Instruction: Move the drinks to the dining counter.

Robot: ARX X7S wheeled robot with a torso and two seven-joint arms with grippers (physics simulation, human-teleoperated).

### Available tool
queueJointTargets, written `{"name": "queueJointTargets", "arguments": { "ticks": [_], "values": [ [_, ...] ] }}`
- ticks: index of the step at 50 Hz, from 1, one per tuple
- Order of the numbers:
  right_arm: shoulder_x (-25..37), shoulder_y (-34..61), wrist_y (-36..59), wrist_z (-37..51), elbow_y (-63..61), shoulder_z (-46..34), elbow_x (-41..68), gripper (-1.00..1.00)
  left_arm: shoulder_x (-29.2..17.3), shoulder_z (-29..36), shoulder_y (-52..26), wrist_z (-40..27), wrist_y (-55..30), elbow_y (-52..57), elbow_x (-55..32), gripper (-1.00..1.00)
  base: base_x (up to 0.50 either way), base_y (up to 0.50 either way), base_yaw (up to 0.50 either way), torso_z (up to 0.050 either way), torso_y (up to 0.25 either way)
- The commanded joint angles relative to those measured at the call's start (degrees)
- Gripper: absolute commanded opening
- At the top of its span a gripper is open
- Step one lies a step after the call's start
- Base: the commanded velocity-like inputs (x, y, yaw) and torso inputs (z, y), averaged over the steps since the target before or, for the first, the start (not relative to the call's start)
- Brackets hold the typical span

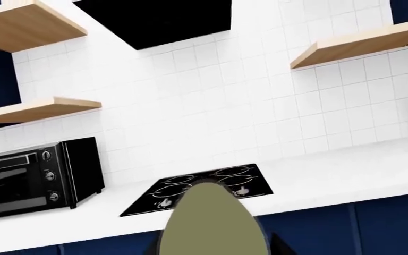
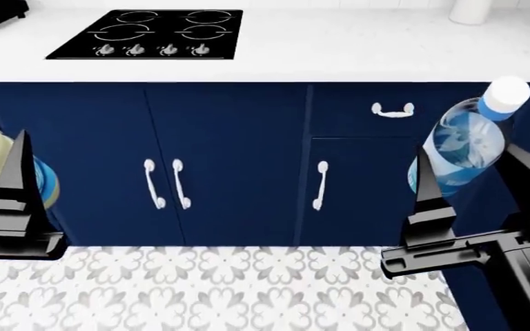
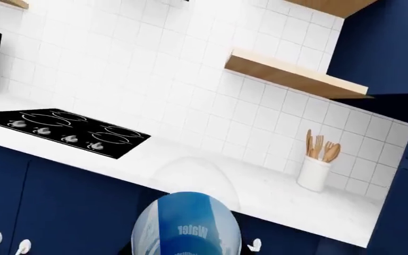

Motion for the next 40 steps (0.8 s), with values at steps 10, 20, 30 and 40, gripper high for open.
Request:
{"name": "queueJointTargets", "arguments": {
  "ticks": [10, 20, 30, 40],
  "values": [
    [-0.5, -0.4, 1.3, -0.25, 0.25, 1.53, -0.58, -1.0, 0.71, -0.28, -0.29, 0.67, -0.43, 0.24, 1.31, -1.0, -0.5, 0.18, 0.0, 0.0, 0.0],
    [-0.65, -0.13, 1.14, -0.33, 0.39, 0.67, -0.97, -1.0, 0.49, 0.08, -0.56, 0.45, -0.24, 0.26, 1.15, -1.0, -0.5, 0.18, 0.0, 0.001, 0.0],
    [-0.29, 0.06, 0.76, -0.22, 0.25, 0.37, -0.82, -1.0, 0.47, 0.12, -0.69, -0.14, -0.36, 0.3, 0.33, -1.0, -0.5, 0.18, 0.0, 0.0, 0.0],
    [-0.59, -0.37, 1.4, -0.26, 0.28, 0.81, -0.86, -1.0, 1.18, -0.02, -0.64, 0.47, -1.14, 0.34, 0.94, -1.0, -0.5, 0.18, 0.0, 0.001, 0.0]
  ]
}}
